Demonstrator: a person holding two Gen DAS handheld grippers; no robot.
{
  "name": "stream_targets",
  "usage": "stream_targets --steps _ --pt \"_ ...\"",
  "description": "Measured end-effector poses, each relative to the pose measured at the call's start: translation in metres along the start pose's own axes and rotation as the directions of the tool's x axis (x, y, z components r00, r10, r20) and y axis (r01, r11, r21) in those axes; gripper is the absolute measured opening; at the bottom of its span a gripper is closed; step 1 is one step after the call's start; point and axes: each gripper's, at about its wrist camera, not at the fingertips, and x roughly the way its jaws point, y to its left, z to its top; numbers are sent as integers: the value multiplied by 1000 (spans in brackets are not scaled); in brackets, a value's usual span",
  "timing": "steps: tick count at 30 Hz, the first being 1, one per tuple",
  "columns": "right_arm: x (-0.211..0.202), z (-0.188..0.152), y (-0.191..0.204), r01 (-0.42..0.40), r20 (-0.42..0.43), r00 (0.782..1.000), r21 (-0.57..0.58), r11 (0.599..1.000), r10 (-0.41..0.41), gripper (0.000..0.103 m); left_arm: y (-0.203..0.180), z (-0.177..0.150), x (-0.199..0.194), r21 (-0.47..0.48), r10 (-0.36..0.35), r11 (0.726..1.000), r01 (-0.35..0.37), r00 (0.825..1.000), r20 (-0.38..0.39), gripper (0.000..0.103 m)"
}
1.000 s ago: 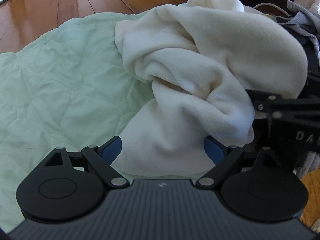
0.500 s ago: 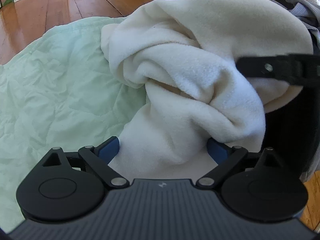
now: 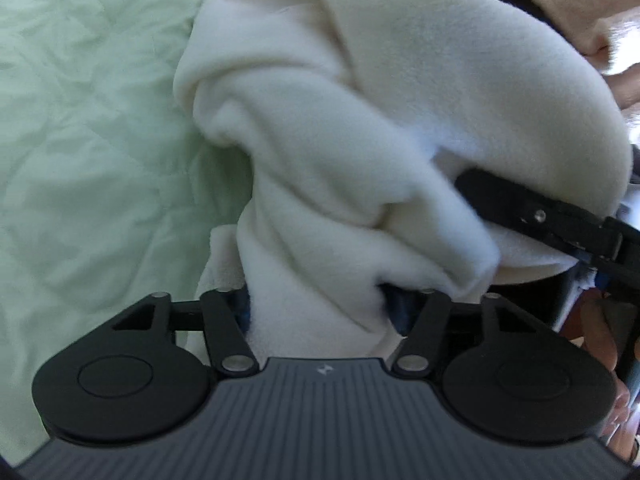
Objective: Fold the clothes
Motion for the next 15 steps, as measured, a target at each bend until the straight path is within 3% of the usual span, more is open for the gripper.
stream_targets --steps 5,7,9,13,15 --pt "-11 -2 12 -185 25 983 103 977 184 37 4 -12 -32 -21 -92 995 93 995 45 50" --pt "-11 -2 15 -299 38 954 179 937 297 30 2 -16 -50 11 -105 994 105 992 76 50" --pt "-10 1 19 -387 42 920 250 888 389 26 2 -22 -70 47 -95 995 91 989 109 50" --pt "-7 8 60 -430 -2 898 212 877 441 24 9 -30 -113 58 -59 997 50 984 170 51" --pt "-1 14 86 -484 -22 866 215 848 500 22 12 -31 -137 67 -29 998 15 976 215 50"
